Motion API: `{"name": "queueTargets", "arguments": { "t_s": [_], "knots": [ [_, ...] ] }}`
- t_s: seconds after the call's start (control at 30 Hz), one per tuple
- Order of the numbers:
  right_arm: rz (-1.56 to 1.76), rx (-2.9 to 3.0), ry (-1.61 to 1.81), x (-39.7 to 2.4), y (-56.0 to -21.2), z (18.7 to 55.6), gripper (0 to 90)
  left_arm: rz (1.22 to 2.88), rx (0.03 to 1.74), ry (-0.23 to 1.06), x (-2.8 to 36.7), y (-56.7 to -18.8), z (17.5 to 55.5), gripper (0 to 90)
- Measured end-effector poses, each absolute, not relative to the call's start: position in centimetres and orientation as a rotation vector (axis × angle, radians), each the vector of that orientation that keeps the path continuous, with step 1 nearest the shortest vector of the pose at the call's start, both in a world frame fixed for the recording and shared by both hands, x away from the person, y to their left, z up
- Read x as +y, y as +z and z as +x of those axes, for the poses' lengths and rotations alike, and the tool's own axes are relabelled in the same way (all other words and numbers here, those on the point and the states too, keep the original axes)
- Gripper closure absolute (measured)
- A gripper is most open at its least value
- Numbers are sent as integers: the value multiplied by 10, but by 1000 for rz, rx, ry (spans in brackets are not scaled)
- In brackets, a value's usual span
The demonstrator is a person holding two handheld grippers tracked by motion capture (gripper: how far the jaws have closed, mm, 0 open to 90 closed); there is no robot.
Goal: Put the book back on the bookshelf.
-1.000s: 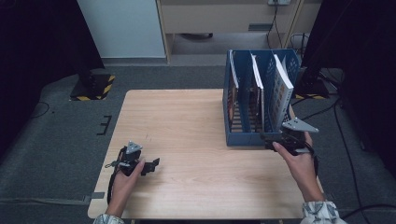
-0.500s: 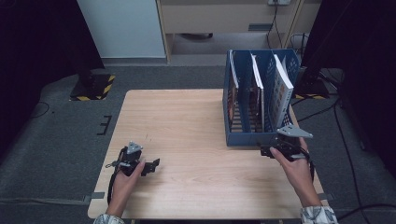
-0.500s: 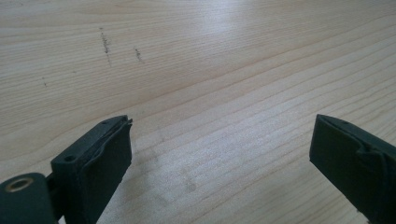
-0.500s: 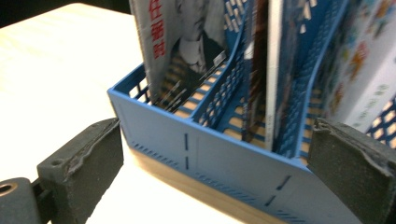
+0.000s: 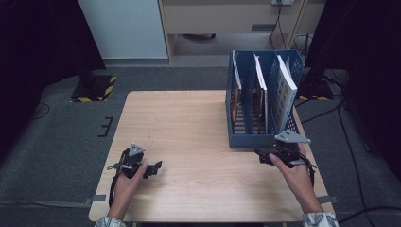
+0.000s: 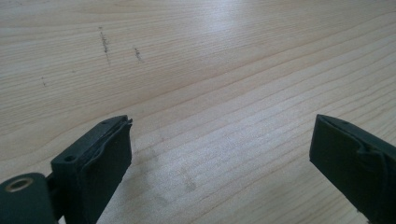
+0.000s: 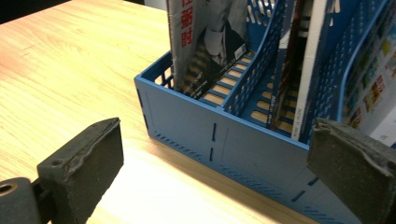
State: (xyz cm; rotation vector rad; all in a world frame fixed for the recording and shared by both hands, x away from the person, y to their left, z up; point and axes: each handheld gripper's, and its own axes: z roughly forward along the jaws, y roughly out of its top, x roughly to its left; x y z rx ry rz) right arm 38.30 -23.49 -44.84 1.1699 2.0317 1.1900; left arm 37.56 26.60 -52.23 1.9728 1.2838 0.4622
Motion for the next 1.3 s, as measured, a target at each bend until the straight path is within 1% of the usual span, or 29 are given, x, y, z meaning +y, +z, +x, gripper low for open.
{"name": "queueTargets", "arguments": {
  "t_s": [0.57,1.3],
  "knots": [
    [1121,2097,1214,-215,-452,374,43,1983,1285,464,266,-523,376,50],
    [1073,2209,1221,-185,-469,368,45,2011,1281,466,263,-525,376,49]
  ]
}}
